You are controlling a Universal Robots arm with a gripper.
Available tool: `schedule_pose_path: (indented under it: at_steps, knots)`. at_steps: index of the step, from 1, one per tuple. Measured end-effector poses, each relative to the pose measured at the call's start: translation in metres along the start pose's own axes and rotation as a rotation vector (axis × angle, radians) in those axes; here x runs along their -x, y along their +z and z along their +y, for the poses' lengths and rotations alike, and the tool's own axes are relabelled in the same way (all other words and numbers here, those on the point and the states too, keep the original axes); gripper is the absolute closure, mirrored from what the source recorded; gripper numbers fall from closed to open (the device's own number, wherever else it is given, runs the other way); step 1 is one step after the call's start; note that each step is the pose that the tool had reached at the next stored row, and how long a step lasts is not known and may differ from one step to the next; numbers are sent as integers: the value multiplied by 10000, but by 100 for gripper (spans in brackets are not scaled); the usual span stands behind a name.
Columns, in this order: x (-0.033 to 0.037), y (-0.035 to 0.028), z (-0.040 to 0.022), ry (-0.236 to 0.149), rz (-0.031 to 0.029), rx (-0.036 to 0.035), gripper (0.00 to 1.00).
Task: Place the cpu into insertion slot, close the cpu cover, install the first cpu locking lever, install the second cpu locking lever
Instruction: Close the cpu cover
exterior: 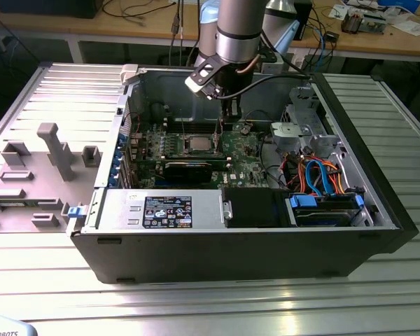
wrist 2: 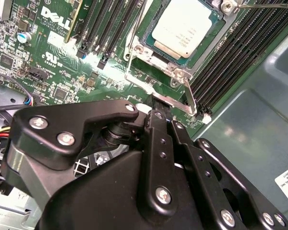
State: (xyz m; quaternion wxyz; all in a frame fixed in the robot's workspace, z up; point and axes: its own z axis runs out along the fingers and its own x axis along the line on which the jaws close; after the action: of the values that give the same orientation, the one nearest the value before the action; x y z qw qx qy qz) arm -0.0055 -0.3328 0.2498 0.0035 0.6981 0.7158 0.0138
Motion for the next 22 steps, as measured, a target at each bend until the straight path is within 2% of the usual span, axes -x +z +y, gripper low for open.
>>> schedule_pose_path:
  at_steps: [13,22]
  knots:
    - [-1,4,-31,0,0,0,89]
    - [-2,5,-75,0,0,0,89]
